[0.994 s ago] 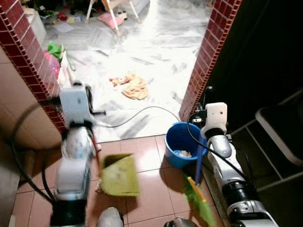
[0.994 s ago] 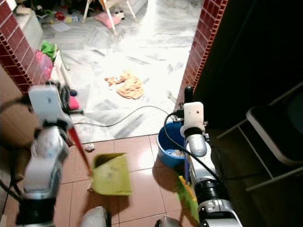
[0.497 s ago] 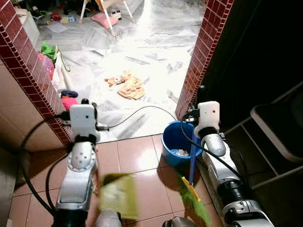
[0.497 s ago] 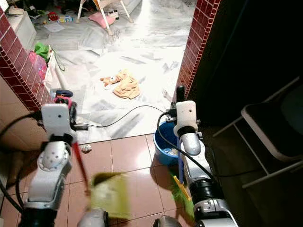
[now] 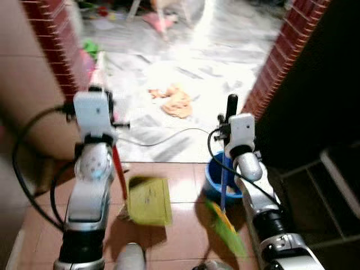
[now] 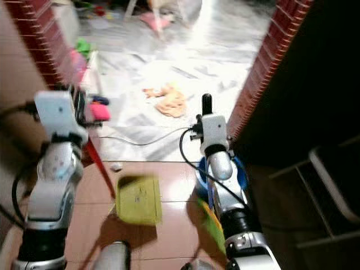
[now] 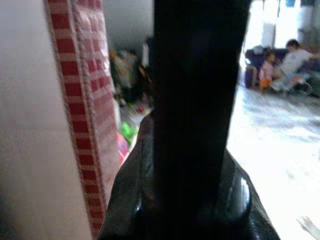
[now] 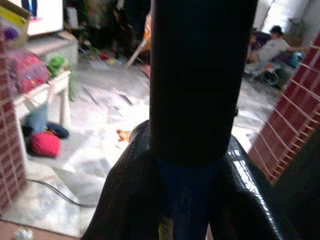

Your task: Sweep floor

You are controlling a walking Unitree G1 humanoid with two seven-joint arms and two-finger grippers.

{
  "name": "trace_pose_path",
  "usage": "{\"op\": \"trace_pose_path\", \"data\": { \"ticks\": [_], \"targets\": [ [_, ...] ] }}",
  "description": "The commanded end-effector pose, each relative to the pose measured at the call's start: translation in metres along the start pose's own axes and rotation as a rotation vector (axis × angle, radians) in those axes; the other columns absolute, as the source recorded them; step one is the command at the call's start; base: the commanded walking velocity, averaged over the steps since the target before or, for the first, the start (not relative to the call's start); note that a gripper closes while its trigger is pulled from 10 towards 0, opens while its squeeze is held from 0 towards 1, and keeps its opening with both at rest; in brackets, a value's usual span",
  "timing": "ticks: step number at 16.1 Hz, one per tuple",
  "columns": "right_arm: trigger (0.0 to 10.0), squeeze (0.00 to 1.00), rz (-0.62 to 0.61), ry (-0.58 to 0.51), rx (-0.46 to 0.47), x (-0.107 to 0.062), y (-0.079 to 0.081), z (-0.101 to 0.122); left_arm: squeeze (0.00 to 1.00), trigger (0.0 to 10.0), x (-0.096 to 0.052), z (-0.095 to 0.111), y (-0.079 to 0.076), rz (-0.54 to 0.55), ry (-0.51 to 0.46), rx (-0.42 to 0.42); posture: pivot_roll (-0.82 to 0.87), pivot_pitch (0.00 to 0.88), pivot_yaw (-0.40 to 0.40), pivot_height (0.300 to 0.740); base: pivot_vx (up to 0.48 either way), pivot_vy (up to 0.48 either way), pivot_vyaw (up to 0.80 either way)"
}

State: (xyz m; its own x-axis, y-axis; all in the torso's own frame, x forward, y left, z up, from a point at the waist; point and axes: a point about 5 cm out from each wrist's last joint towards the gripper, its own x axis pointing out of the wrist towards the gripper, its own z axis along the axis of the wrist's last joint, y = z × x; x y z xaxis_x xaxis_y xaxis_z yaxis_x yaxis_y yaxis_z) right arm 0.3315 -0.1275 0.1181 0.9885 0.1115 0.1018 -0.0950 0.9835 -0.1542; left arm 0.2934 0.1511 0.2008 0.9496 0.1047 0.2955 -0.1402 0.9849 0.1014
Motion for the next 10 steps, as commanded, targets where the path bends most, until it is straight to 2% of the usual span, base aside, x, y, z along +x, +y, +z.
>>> {"op": "trace_pose_path", "data": {
  "ticks": [1,2,3,6,9,10],
  "targets": [
    [10.0,0.00,-0.007,-0.078,-0.010,0.006,-0.003,0.018,0.00,10.0,0.005,0.023,0.005,0.024,-0.121,0.060,0.05,0.032,-0.048,0.740,0.000,0.000,0.80],
    [10.0,0.00,-0.010,-0.080,-0.010,0.007,-0.004,0.019,0.00,10.0,0.006,0.014,0.010,0.036,-0.068,0.110,0.04,0.033,-0.045,0.740,0.000,0.000,0.80],
    [10.0,0.00,-0.012,-0.079,-0.012,0.006,-0.005,0.018,0.00,10.0,0.006,0.007,0.013,0.050,-0.038,0.117,0.04,0.035,-0.046,0.740,0.000,0.000,0.80],
    [10.0,0.00,-0.017,-0.072,-0.011,0.006,-0.005,0.017,0.00,10.0,0.007,-0.004,0.021,0.053,-0.006,0.155,0.04,0.036,-0.046,0.740,0.000,0.000,0.80],
    [10.0,0.00,-0.025,-0.079,0.032,0.007,-0.003,0.018,0.00,10.0,0.004,-0.013,0.023,0.052,0.030,0.132,0.04,0.044,-0.054,0.740,0.000,0.000,0.16],
    [10.0,0.00,-0.023,-0.079,0.045,0.007,-0.001,0.019,0.00,10.0,0.004,-0.016,0.022,0.048,0.036,0.129,0.04,0.045,-0.055,0.740,0.000,0.435,0.00]
  ]
}}
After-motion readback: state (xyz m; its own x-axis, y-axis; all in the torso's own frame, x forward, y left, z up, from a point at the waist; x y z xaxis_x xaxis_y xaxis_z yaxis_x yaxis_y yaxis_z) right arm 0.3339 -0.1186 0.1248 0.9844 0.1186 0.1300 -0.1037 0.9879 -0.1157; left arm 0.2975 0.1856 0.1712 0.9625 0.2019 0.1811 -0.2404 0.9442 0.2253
